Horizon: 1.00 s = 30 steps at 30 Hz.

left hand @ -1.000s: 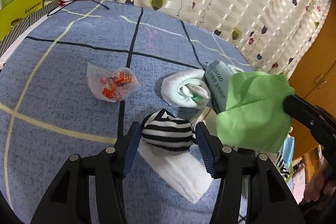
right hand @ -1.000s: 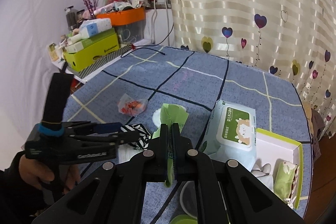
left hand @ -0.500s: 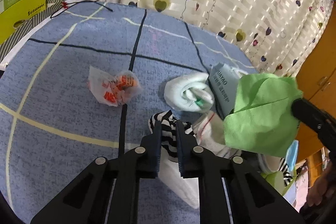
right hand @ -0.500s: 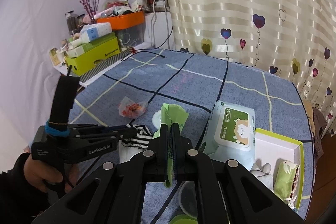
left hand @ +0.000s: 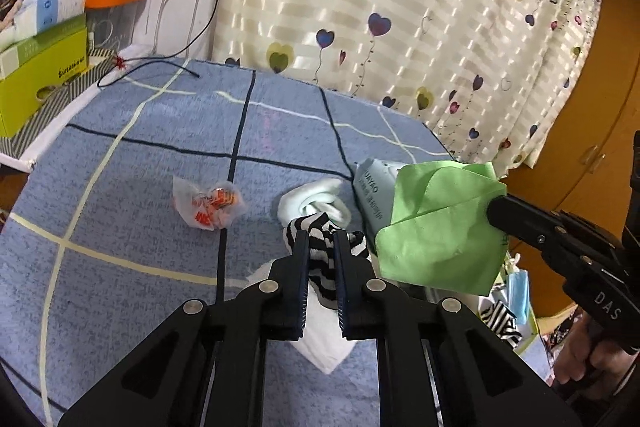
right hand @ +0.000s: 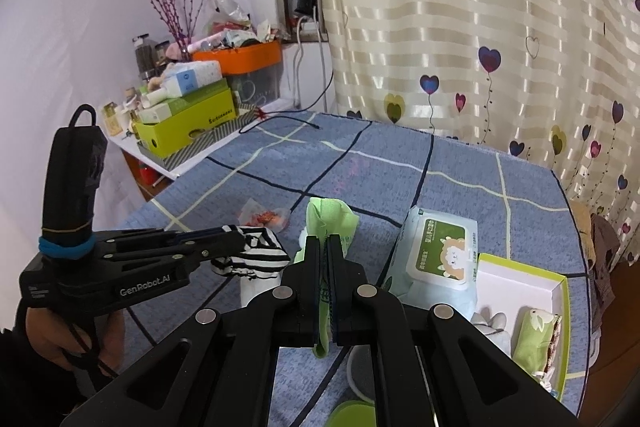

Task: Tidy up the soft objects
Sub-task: 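Carry the striped sock and green cloth over the white box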

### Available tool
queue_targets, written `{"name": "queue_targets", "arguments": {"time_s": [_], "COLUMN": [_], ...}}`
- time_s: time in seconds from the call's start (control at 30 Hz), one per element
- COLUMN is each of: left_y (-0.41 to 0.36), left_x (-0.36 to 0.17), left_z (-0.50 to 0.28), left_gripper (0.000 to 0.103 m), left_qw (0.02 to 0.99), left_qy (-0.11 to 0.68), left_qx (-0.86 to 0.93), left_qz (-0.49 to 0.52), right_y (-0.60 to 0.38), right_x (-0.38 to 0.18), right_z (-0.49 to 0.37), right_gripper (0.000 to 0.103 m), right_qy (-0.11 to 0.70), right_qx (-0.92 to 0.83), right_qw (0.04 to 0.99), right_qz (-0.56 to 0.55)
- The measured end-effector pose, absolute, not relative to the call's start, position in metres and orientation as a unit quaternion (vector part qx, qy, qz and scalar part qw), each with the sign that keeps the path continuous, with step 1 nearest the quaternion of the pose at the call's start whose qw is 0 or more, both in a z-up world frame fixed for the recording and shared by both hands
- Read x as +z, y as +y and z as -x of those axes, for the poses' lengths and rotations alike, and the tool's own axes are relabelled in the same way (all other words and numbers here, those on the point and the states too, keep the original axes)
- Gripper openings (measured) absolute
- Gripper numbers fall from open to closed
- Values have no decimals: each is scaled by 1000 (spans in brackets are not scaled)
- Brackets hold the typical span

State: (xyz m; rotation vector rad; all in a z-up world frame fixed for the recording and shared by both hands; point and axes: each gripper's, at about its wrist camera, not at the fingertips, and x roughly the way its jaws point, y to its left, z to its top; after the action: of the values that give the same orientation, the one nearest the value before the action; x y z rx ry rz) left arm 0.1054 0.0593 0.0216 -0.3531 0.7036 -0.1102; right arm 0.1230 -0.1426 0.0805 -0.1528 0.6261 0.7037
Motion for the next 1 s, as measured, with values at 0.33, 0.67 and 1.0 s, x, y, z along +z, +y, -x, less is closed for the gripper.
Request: {"name": "queue_targets", "arguments": {"time_s": [0.33,0.67,1.0], "left_y": [37,10,-23], "left_x": [40,58,69], "left_z": [-91,-82,-80], "left_gripper": [12,12,12], "left_qw": [928,932,932], "left_qy": [331,322,319], "left_qx": [-66,-88,-118], "left_qz": [154,138,124], "right_y": [-164,-195,-233], "right_x": [97,108,114], "right_z": [-104,-89,-78], "right_gripper": [4,4,4], "right_qy": [282,264,255], "right_qx": [328,312,284], "right_qw": [899,911,924], "right_qz": [65,52,35]}}
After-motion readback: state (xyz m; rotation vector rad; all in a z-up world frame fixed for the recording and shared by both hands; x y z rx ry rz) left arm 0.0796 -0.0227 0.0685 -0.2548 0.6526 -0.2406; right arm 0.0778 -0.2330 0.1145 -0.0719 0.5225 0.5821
